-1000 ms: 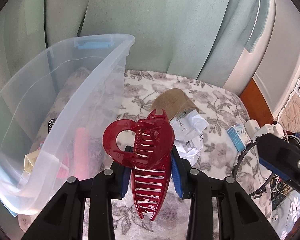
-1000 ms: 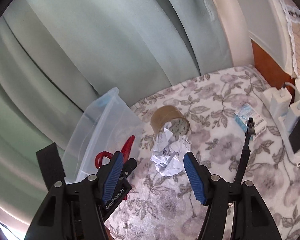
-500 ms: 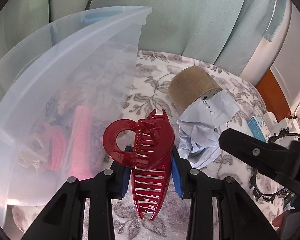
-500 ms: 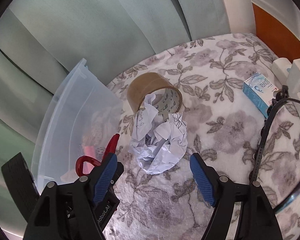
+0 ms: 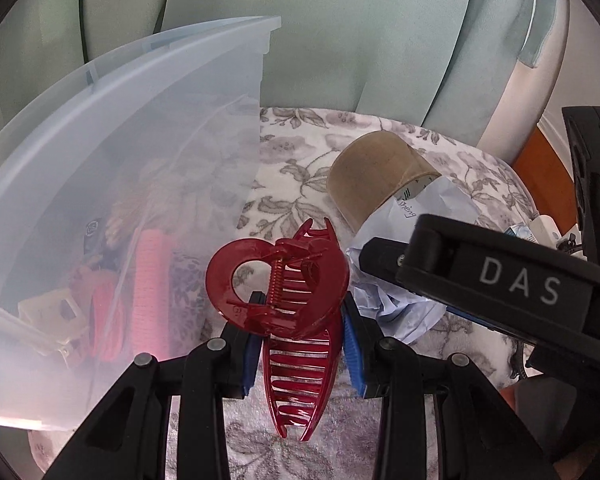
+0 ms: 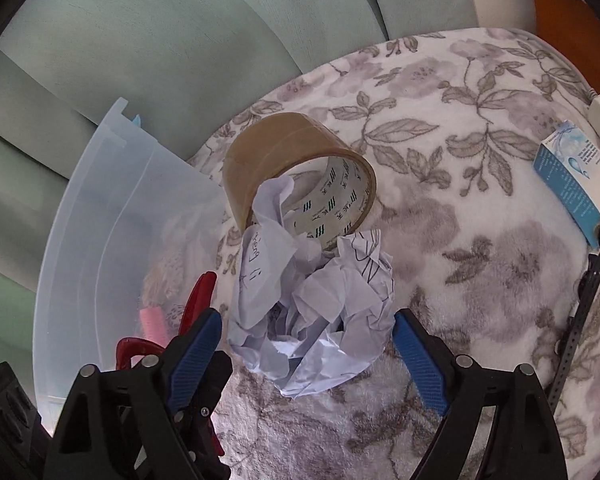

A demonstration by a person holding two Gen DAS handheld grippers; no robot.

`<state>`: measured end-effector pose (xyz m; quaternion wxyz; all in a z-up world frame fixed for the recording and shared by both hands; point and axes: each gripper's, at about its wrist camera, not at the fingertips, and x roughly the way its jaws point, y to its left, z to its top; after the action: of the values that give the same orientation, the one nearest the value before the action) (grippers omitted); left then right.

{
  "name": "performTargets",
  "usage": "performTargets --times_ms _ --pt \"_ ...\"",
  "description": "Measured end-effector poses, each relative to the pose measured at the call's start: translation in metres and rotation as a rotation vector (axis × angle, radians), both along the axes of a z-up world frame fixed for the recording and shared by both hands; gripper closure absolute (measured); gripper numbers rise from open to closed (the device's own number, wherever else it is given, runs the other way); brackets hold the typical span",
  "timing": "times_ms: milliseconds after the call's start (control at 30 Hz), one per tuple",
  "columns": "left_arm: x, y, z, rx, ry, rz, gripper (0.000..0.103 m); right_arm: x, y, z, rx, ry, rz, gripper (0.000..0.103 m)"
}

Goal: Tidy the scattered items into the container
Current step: 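Carry the claw clip and crumpled paper toward the clear box with both tools, then raise the claw clip and paper over the clear box with both tools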

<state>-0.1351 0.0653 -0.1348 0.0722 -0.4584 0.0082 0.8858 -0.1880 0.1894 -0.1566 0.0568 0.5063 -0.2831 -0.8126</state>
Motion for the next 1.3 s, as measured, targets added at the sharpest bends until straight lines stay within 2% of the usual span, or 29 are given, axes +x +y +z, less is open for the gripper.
performTargets --times_ms 200,333,500,767,1133,1300 --pt "-0.001 0.002 -0.006 -0.003 -0.019 -0.004 0.065 -0.004 0.001 -0.008 -0.016 -0.015 0.000 0.014" --pt "-0.001 0.001 -0.008 -0.002 -0.032 -0.004 0.065 -0.005 0.001 -0.007 -0.019 -0.010 0.003 0.029" --pt "0.003 0.000 -0.004 -0.009 -0.026 -0.003 0.065 -0.001 0.001 0.000 -0.027 0.003 0.015 0.034" --pt "0.023 0.003 0.026 -0.016 0.032 -0.035 0.065 0.027 0.000 0.044 -0.002 0.101 0.015 0.034" --pt "0.060 0.006 0.088 -0.018 0.158 -0.066 0.065 0.088 0.014 0.117 0.027 0.255 -0.040 0.034" --pt "0.075 0.008 0.117 -0.021 0.220 -0.075 0.065 0.115 0.024 0.141 0.008 0.312 -0.074 0.034"
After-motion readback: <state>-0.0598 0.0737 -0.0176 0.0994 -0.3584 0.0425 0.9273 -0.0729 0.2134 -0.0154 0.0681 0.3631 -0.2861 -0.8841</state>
